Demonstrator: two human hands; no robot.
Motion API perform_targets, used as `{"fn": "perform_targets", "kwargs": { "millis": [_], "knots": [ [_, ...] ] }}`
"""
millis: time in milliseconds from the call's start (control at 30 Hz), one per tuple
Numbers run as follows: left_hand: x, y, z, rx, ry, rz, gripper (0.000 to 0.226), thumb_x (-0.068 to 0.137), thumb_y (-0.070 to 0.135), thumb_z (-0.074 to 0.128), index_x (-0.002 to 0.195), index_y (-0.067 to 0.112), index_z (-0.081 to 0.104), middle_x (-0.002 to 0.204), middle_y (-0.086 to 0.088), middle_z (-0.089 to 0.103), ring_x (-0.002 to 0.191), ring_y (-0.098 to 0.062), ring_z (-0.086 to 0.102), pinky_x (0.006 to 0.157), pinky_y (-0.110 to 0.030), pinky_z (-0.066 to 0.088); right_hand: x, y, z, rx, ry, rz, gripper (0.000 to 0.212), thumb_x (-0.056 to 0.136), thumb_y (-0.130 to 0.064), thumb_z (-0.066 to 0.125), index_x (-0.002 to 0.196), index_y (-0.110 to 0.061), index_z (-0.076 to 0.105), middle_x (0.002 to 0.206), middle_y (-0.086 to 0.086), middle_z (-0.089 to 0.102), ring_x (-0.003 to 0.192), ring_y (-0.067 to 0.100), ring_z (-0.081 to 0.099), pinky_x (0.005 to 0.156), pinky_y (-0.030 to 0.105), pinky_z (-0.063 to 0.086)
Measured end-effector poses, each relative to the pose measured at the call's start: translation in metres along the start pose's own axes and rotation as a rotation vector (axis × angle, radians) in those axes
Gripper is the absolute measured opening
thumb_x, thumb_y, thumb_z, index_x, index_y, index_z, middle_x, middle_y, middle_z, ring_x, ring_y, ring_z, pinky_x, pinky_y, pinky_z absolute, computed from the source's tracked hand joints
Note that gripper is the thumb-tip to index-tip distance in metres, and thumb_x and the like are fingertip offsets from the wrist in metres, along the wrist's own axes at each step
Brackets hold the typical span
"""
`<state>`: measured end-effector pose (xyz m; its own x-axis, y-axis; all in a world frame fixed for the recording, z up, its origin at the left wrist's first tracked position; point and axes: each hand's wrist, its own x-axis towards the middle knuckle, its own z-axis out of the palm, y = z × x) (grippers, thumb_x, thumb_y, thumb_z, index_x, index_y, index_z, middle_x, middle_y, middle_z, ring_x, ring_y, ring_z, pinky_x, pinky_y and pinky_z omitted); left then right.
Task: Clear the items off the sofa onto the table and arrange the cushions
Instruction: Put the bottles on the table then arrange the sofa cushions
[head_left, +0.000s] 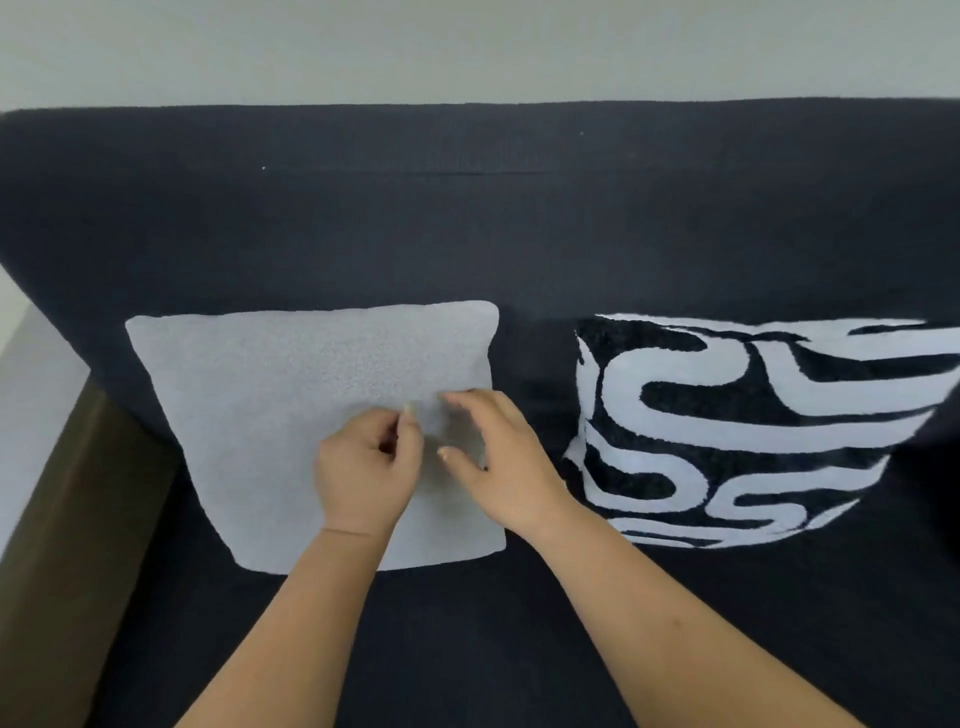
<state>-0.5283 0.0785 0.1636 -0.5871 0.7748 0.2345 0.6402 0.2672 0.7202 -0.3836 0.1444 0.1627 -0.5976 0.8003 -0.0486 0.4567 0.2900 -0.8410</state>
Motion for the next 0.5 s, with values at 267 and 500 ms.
{"fn": "perform_targets", "kwargs": {
  "millis": [267, 500],
  "knots": [
    [-0.051, 0.173, 0.104, -0.202, -0.221, 0.184, 0.030, 0.089, 0.035, 0.053, 0.070, 0.018, 0.070, 0.057, 0.009, 0.061, 0.056, -0.012, 0.058, 0.054, -0.030, 0.049, -0.081, 0.056, -0.157, 0.125, 0.377, 0.090, 0.045, 0.093, -0.018, 0.061, 0.135, -0.030, 0.050, 0.128, -0.015, 0.052, 0.119, 0.000, 0.051, 0.095, 0.024, 0.050],
    [-0.131, 0.324, 0.245, -0.257, -0.568, 0.162, 0.010, 0.089, 0.031, 0.069, 0.081, 0.025, 0.073, 0.065, 0.007, 0.068, 0.064, -0.012, 0.066, 0.065, -0.031, 0.056, -0.205, 0.176, -0.333, 0.145, 0.674, 0.325, 0.047, 0.092, -0.017, 0.063, 0.136, -0.028, 0.051, 0.127, -0.014, 0.054, 0.118, -0.005, 0.050, 0.095, 0.024, 0.050]
  ]
}}
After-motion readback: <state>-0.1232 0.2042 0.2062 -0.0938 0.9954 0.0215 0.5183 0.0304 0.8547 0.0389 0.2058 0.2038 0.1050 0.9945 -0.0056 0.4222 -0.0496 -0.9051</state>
